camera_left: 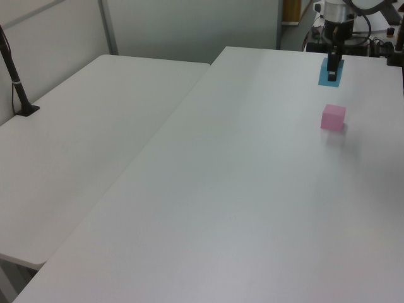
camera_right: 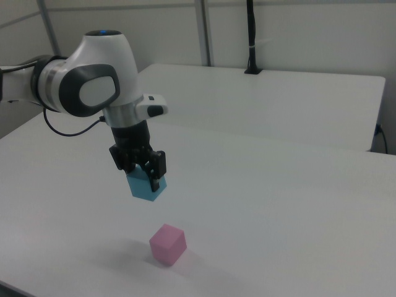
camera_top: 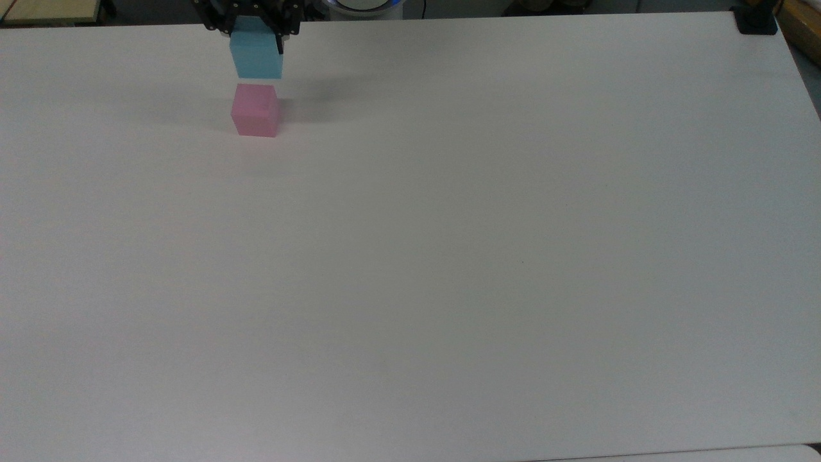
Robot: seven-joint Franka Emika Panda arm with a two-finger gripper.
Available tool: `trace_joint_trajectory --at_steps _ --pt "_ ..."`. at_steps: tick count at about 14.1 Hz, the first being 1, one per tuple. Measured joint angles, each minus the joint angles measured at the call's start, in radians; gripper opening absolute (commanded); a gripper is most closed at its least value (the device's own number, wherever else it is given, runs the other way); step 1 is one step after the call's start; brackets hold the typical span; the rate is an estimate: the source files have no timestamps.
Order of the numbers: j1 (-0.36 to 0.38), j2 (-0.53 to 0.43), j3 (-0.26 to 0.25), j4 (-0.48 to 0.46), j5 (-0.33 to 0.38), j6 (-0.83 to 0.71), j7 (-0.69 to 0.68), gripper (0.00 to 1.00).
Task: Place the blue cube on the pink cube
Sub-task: 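Lower the light-blue cube onto the top of the pink cube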
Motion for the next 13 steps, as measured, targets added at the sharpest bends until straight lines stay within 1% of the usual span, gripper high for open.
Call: trace_joint_trajectory --at_steps 4,7,10,13 --pt "-0.052 0.003 0.000 -0.042 0.000 0.035 -0.005 0.10" --pt "-0.080 0.007 0.000 -0.120 0.000 0.140 -0.023 0.10" --pt "-0.091 0.020 0.000 -0.209 0.000 0.269 -0.028 0.12" --pt "-0.091 0.033 0.000 -0.225 0.000 0.282 -0.028 0.14"
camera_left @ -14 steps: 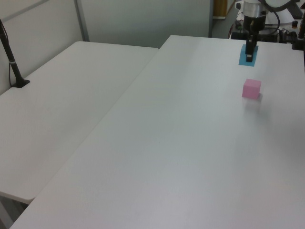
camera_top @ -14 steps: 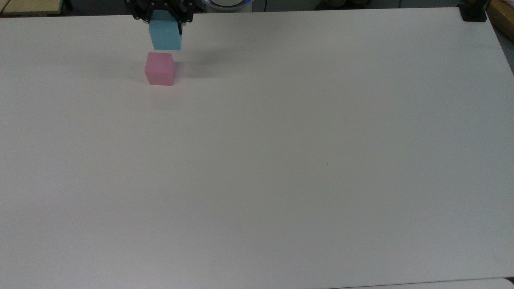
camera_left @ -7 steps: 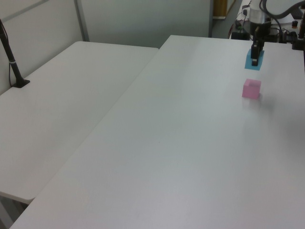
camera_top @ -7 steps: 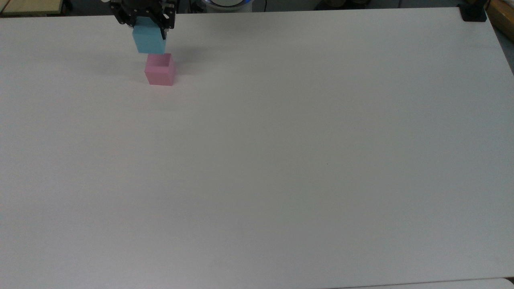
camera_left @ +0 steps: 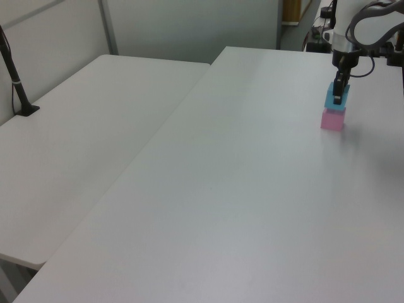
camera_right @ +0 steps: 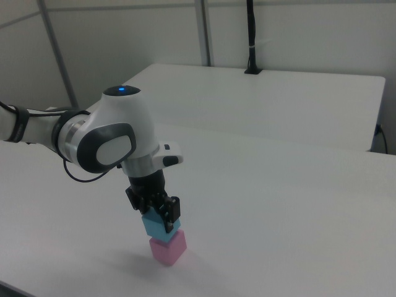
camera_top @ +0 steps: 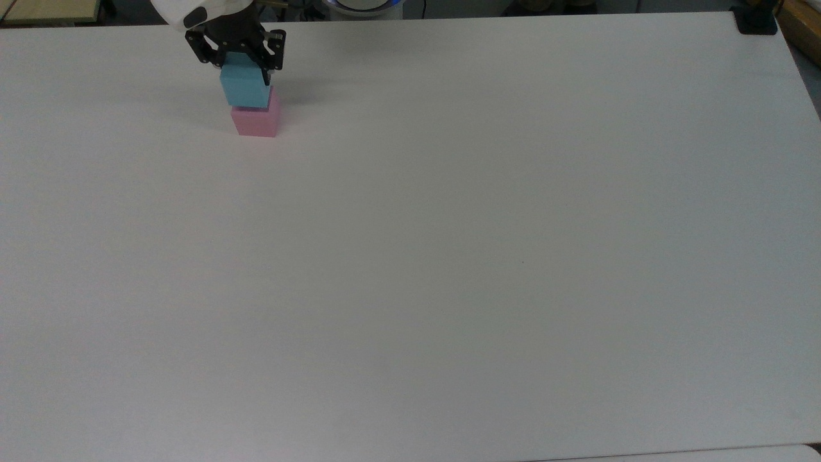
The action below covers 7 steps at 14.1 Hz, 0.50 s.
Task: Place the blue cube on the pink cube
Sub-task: 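Lower the light-blue cube onto the top of the pink cube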
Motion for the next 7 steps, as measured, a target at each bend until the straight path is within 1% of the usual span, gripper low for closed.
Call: trace_joint_trajectory --at_steps 2,3,4,5,6,7 --pt "0.000 0.014 0.000 0.000 0.000 0.003 0.000 0.14" --pt "0.000 0.018 0.000 0.000 0.000 0.006 0.000 0.19" --pt "0.000 0.023 0.000 0.000 0.000 0.007 0.000 0.33" --pt "0.000 0.027 0.000 0.000 0.000 0.010 0.000 0.52" --pt "0.000 0.029 0.000 0.000 0.000 0.011 0.000 0.79" --pt "0.000 0.030 0.000 0.000 0.000 0.012 0.000 1.00"
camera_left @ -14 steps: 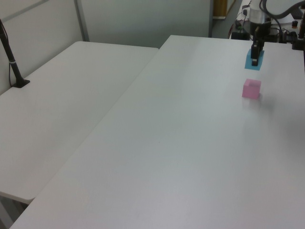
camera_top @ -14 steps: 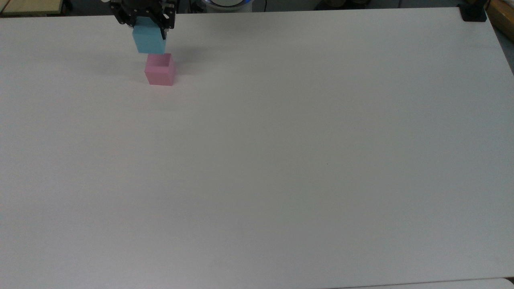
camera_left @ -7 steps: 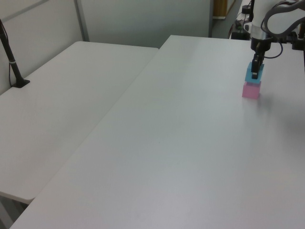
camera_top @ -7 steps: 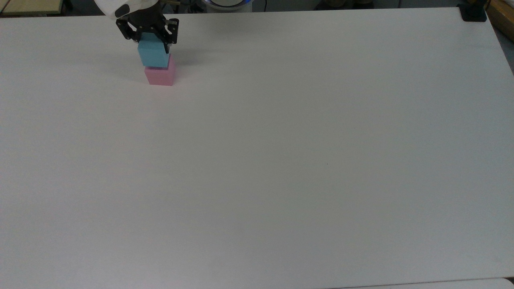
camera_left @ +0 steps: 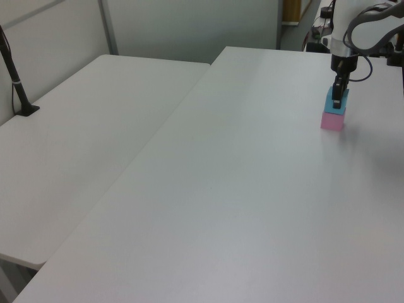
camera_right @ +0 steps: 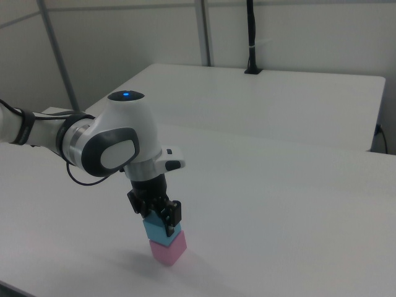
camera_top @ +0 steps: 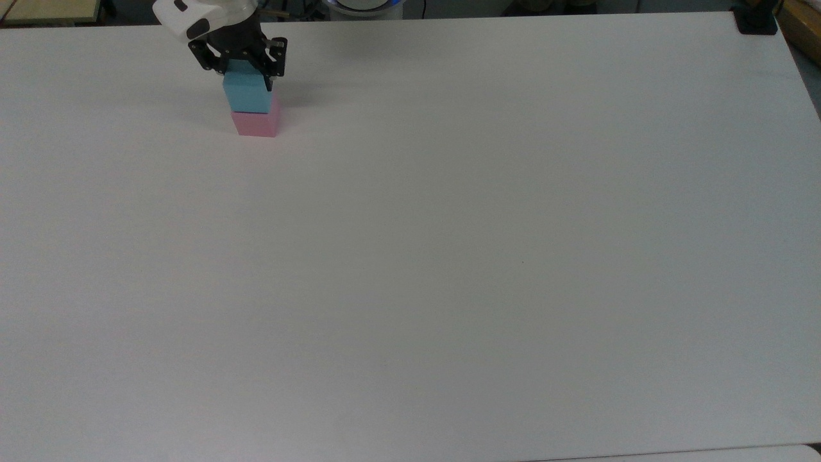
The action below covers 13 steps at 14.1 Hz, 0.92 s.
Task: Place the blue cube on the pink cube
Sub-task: 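Lower the light-blue cube onto the top of the pink cube, then open the gripper and raise it off the stacked cubes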
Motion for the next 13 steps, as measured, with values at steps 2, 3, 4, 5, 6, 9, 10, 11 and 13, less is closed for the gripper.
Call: trace_joint_trajectory --at_steps 2,3,4,5,6,9,10,11,13 --pt "0.000 0.000 0.000 0.000 0.000 0.000 0.000 1.00" --pt "0.000 0.000 0.000 0.000 0.000 0.001 0.000 1.00" --pt "0.000 0.000 0.000 0.000 0.000 0.001 0.000 1.00" --pt "0.000 0.000 0.000 0.000 0.000 0.001 0.000 1.00" --pt "0.000 0.000 0.000 0.001 0.000 0.001 0.000 1.00" --pt "-0.001 -0.002 0.000 0.009 0.000 0.001 0.000 1.00" --pt "-0.002 -0.003 0.000 0.020 0.000 -0.007 0.000 1.00" --pt "-0.002 -0.006 0.000 0.048 0.000 -0.043 0.000 1.00" --pt "0.004 -0.013 0.002 0.116 0.000 -0.140 0.000 1.00"
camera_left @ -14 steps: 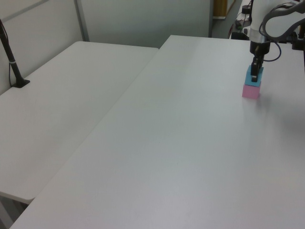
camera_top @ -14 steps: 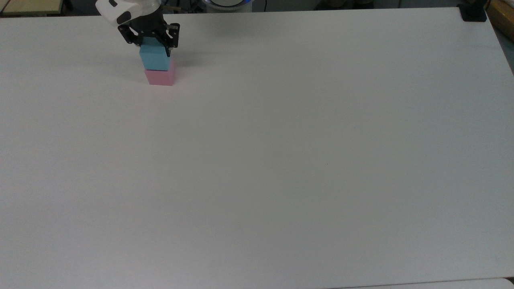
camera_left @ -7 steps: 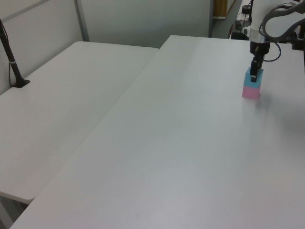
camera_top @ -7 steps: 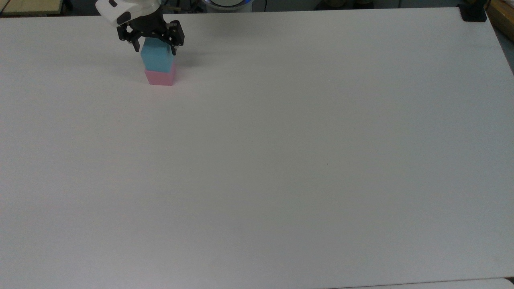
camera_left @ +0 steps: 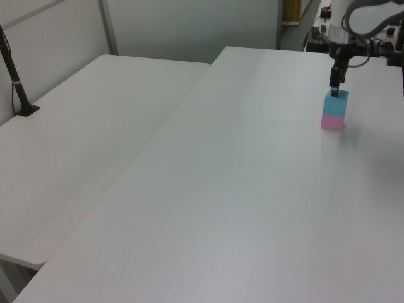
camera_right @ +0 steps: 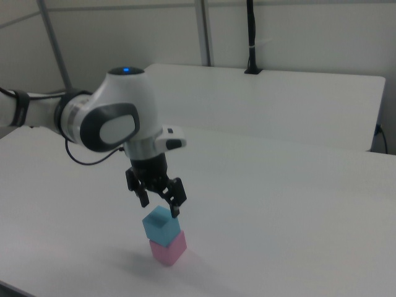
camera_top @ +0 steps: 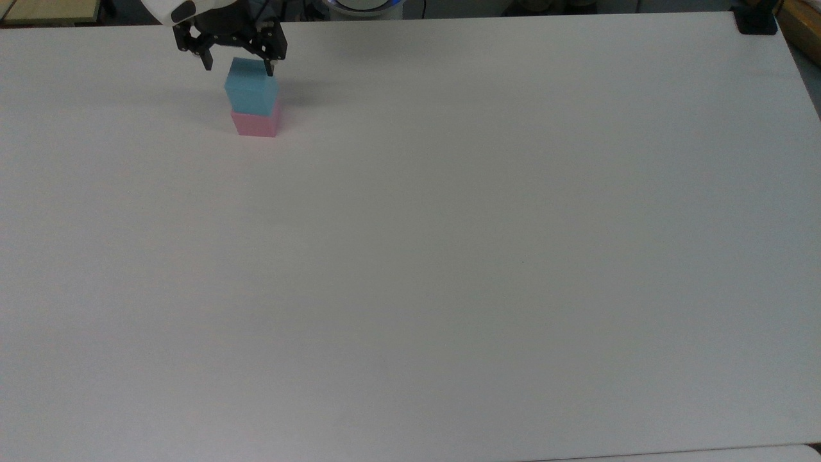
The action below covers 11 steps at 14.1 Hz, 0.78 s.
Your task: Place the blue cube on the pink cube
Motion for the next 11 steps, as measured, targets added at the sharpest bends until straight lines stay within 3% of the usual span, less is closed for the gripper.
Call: trace_joint_trajectory --at_steps 3,11 --pt "0.033 -0.006 0.006 0.094 0.000 -0.132 0.000 1.00" --pt "0.241 -0.003 0.013 0.404 0.000 -0.368 0.090 1.00"
